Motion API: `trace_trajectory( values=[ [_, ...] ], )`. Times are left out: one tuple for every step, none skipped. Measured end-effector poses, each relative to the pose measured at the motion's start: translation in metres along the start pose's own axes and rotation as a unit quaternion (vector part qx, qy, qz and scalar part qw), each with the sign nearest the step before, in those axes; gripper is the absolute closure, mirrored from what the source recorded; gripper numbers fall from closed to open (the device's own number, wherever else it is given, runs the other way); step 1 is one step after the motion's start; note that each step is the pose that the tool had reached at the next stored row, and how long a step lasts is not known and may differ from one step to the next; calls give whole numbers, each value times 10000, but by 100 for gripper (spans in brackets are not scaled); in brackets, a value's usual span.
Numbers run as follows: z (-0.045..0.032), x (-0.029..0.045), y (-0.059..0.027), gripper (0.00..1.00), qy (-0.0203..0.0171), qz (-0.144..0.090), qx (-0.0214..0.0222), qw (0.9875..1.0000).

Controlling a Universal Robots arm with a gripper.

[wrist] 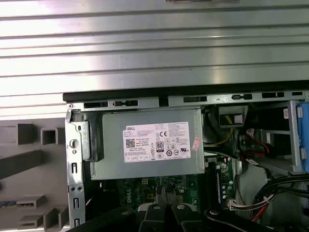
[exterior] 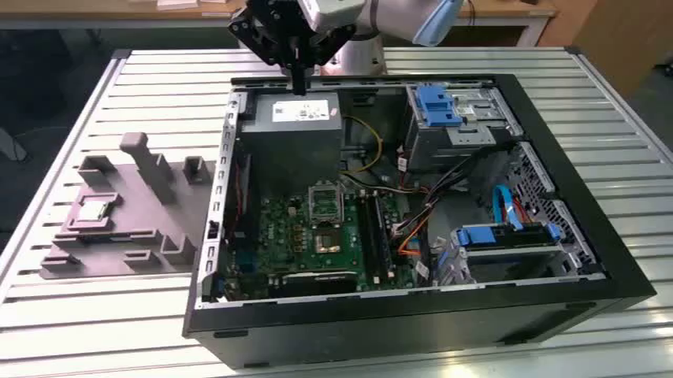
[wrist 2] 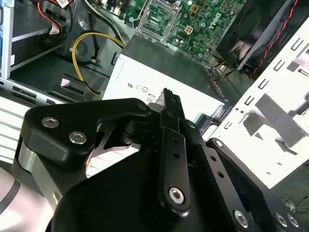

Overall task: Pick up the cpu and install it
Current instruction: 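Reach for the cpu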

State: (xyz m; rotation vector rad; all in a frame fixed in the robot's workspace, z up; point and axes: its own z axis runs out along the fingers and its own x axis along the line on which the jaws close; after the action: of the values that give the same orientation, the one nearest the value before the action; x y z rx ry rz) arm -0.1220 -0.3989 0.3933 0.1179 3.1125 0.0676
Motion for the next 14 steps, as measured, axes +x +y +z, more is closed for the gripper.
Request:
trace_trajectory(
  values=[
    [0, 0, 0, 89, 0, 0, 0, 10000],
    [0, 0, 0, 89, 0, 0, 0, 10000],
    [0, 1, 0, 89, 0, 0, 0, 10000],
    [0, 2, 0, 89, 0, 0, 0, 10000],
    [0, 3, 0, 89, 0, 0, 0, 10000],
    [0, 6, 0, 89, 0, 0, 0, 10000],
    [0, 8, 0, 89, 0, 0, 0, 10000],
    [0, 9, -1, 89, 0, 0, 0, 10000],
    [0, 12, -1, 89, 0, 0, 0, 10000],
    [0, 15, -1, 89, 0, 1, 0, 10000],
    [0, 18, -1, 89, 0, 1, 0, 10000],
    [0, 21, -2, 89, 0, 0, 0, 10000],
    [0, 25, -2, 89, 0, 0, 0, 10000],
    [-1, 28, -2, 89, 0, 0, 0, 10000]
  ],
)
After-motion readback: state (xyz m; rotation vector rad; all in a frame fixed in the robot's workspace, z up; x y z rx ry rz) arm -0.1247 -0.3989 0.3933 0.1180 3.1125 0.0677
